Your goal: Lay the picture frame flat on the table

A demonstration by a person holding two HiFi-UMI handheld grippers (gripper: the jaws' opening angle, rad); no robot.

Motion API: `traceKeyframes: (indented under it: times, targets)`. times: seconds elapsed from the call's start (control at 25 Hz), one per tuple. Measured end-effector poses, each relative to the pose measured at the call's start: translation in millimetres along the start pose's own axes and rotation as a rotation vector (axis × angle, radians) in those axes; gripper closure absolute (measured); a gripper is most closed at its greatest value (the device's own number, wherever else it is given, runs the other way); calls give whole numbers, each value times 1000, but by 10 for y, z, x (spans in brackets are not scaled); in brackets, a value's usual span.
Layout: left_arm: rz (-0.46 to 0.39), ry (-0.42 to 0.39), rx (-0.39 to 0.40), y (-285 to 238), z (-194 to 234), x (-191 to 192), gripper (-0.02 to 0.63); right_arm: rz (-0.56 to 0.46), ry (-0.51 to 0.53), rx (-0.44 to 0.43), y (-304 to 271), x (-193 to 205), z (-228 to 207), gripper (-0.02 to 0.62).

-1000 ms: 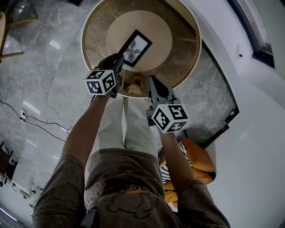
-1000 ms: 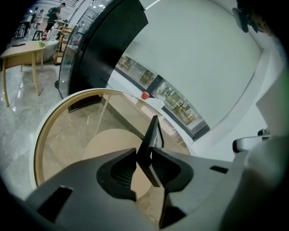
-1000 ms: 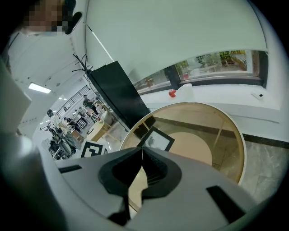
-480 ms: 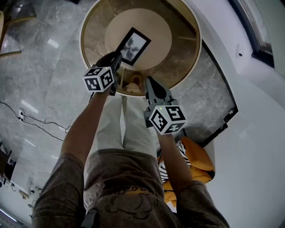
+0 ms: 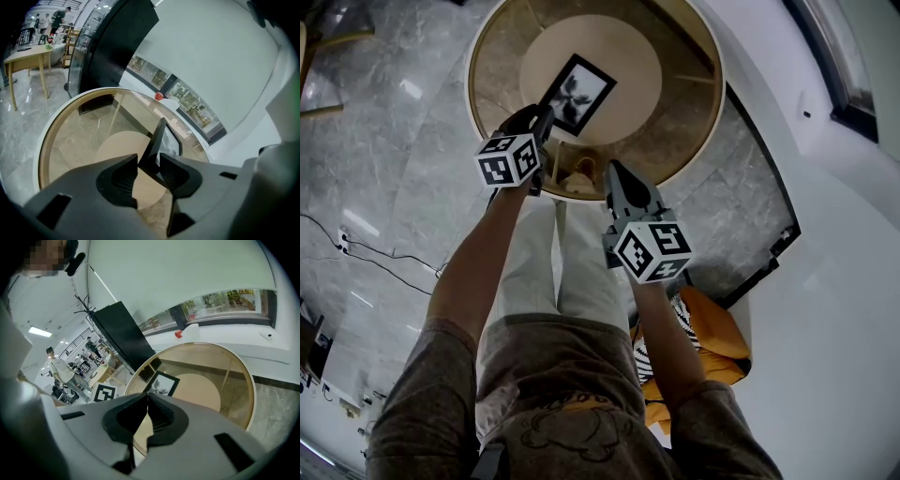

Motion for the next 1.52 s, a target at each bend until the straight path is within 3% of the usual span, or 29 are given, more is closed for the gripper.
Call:
traceKeyframes:
  times: [0.2, 0.6, 1.24, 1.52]
  targets:
    - [27, -13, -66, -37, 87, 24, 454, -1, -3, 0, -5, -8, -12, 575]
    - [32, -28, -102, -73, 110, 52, 454, 2, -7, 2, -18, -10, -81, 575]
    - [66, -129, -198, -101, 75, 60, 453, 11, -13, 3, -33, 38, -76, 575]
    - [58, -115, -190, -94, 84, 52, 454, 9, -20, 2, -41, 54, -78, 575]
Point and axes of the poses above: the fingertips, and each gripper's own axes: y backward along the fingers, z to its left, x out of its underside, the point moved 5 cm from there along y, backward along the fingers, and after that the axes turned 7 degrees about -x, right-handed, at the moved point
